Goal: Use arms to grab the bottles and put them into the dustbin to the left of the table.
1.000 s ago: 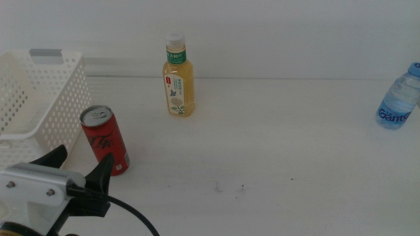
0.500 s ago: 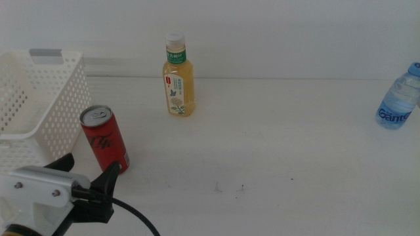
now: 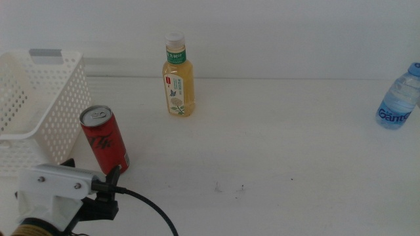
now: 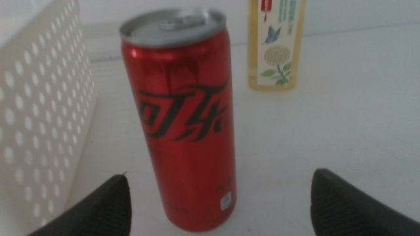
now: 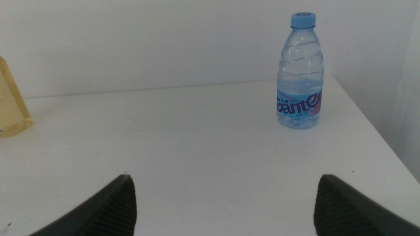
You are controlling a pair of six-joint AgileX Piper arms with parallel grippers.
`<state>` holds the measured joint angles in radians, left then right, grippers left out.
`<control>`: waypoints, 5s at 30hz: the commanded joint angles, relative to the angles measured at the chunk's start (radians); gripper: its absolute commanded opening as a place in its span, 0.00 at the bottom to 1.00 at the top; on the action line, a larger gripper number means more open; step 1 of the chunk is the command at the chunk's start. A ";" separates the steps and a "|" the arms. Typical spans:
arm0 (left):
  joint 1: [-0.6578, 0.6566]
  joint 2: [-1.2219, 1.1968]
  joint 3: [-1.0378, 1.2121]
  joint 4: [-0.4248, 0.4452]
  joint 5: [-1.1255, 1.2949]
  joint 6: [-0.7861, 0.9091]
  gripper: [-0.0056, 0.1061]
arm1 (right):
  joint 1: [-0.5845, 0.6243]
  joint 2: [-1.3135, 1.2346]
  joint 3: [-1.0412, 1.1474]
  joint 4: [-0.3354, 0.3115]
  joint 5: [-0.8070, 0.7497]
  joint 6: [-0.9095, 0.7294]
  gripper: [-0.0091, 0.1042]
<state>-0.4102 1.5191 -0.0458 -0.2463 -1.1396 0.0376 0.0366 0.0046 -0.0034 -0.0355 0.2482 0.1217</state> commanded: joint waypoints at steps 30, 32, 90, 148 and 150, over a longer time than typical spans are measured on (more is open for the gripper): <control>0.094 0.425 -0.334 0.011 -0.081 -0.053 0.89 | -0.008 -0.005 0.003 -0.011 -0.009 -0.006 0.80; 0.094 0.441 -0.348 0.011 -0.081 -0.053 0.89 | -0.008 -0.005 0.003 -0.011 -0.009 -0.006 0.80; 0.645 0.321 -1.765 0.092 2.288 0.304 0.13 | -0.008 -0.005 0.003 -0.011 -0.009 -0.006 0.80; 0.031 -0.127 -0.169 0.162 0.108 0.040 0.89 | -0.008 -0.005 0.003 -0.011 -0.009 -0.006 0.80; 0.031 -0.042 -0.204 0.179 0.066 0.044 0.89 | -0.008 -0.005 0.003 -0.011 -0.009 -0.006 0.80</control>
<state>-0.3769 1.4214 -0.2257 -0.0844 -1.0114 0.0992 0.0366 0.0046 -0.0034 -0.0355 0.2482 0.1217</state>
